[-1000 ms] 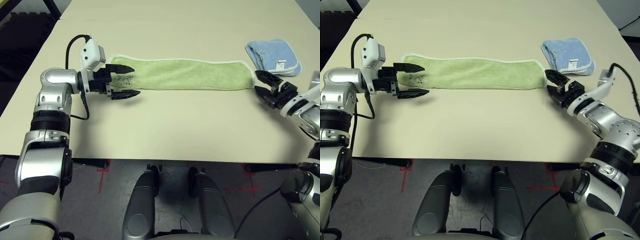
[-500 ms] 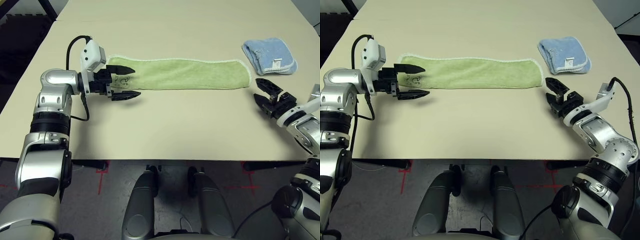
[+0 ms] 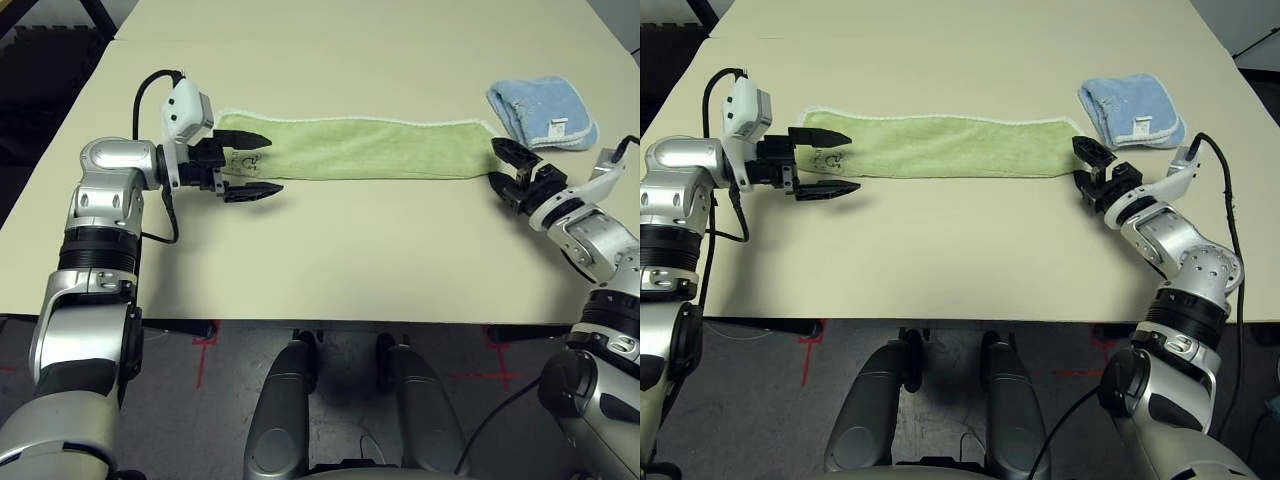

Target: Fold the towel and set it aside.

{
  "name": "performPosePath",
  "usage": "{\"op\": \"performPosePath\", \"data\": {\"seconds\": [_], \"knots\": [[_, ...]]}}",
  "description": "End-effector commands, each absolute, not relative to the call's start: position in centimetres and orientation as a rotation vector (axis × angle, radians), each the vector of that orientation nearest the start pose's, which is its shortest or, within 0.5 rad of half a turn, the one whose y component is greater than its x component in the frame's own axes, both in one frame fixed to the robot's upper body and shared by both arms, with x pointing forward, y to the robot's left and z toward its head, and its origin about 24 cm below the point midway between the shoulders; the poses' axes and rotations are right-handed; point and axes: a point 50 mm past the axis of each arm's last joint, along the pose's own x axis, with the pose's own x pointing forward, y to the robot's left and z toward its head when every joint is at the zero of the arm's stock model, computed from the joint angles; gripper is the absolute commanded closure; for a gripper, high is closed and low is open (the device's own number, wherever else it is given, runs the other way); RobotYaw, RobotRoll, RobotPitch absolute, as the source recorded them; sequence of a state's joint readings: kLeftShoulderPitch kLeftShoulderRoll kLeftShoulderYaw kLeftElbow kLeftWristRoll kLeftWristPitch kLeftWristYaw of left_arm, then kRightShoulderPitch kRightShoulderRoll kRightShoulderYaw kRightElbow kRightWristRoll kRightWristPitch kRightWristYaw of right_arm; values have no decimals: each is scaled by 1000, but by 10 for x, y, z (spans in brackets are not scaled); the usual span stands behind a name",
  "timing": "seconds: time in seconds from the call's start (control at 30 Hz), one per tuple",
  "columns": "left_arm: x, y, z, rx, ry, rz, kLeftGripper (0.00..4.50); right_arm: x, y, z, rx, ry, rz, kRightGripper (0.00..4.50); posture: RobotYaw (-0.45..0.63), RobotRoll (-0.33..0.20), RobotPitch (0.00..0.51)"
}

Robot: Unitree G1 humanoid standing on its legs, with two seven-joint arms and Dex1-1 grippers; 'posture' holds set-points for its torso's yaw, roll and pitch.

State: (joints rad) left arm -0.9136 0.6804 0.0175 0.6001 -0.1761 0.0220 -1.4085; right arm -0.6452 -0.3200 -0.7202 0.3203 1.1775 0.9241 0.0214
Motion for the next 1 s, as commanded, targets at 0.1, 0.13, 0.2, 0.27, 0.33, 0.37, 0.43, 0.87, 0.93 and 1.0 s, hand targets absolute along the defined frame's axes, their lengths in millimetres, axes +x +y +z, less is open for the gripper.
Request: {"op": "performPosePath", "data": {"seconds": [0.1,0.13,0.2,0.27,0.33,0.37,0.43,0.87,0.93,1.0], "knots": [[344,228,225,554,-12,-1165,0,327,-266,142,1138,114,170,935,38,0,281],[344,228,225,554,-11,-1165,0,327,-267,142,1139,113,161,1306,38,0,281],[344,228,225,554,-10,-1166,0,326,-268,141,1137,112,153,2036,38,0,281],[344,228,224,554,-9,-1166,0,326,-267,141,1133,111,145,2832,32,0,281],[345,228,224,553,-8,-1167,0,326,-267,141,1134,111,143,3598,32,0,281],[345,228,224,553,-7,-1167,0,326,-267,141,1135,110,143,3948,32,0,281],[345,228,224,553,-6,-1168,0,325,-267,141,1135,109,140,4486,32,0,281],[345,230,223,549,-3,-1161,0,303,-283,146,1096,90,113,4486,24,0,281],[345,230,224,545,-5,-1158,0,298,-287,147,1083,88,102,4486,21,0,280],[346,230,224,541,-7,-1154,0,294,-292,147,1067,85,81,4486,19,0,280]]}}
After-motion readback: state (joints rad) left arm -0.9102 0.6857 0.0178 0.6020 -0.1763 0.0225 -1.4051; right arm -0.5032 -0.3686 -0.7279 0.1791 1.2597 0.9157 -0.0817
